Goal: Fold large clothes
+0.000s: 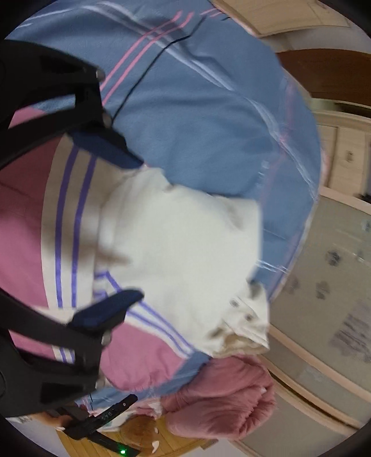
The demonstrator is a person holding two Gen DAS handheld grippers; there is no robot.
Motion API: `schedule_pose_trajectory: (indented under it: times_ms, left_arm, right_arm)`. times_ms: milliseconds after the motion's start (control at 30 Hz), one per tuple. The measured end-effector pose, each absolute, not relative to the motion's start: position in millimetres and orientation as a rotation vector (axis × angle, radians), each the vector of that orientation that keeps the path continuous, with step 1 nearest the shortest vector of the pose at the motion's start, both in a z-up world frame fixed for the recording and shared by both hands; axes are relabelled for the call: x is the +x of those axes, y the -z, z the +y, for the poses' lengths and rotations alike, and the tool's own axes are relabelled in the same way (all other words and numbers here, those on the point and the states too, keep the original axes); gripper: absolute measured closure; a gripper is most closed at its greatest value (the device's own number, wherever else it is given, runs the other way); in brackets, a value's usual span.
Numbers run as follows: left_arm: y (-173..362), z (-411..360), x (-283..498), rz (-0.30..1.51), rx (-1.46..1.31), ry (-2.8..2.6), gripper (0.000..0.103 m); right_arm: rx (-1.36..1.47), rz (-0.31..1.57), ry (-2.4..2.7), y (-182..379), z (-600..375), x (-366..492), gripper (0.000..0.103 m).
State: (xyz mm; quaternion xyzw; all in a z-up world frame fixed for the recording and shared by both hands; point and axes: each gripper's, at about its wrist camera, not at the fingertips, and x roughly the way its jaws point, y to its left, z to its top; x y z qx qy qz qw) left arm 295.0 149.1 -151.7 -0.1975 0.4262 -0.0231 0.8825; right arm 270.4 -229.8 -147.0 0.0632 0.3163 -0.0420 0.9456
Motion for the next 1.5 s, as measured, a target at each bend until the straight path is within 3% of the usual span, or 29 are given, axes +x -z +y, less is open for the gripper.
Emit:
schedule_pose_trajectory:
  times_ms: [133,267,700,800,867,1067,1200,1367,1500]
  left_arm:
    - [138,131,312,0.907,-0.427,0.143,0.041]
    - [164,106,339,1.021,-0.384,0.156,0.047]
    - [220,88,415,1.141,-0.369,0.056,0.047]
    - [226,78,423,1.130,-0.315,0.033,0.039]
    - [228,68,422,1.119,-0.267,0.029,0.032]
    - [185,52,373,1.004,-0.168,0.071,0.031]
    - [175,56,359,0.973,-0.162,0.045,0.031]
    - [207,62,373,1.088,-0.178,0.003,0.031]
    - [201,55,359,1.064,-0.115,0.029,0.032]
  right_arm:
    - [0.092,0.659,-0.073,134,-197,278,0.029]
    - [0.031,0.760,-0.088,157,-170,294,0.050]
    - [0.028,0.915,-0.001,224,-175,373,0.050]
    - [-0.007,0.920,0.006,230,-170,384,0.048]
    - [-0.025,0.922,0.000,231,-168,384,0.047]
    - [0.070,0.748,-0.087,182,-188,325,0.046]
    - [0.105,0.836,-0.104,193,-191,319,0.046]
    - [0.027,0.905,-0.041,222,-185,333,0.045]
    - [0.075,0.880,-0.064,202,-193,313,0.043]
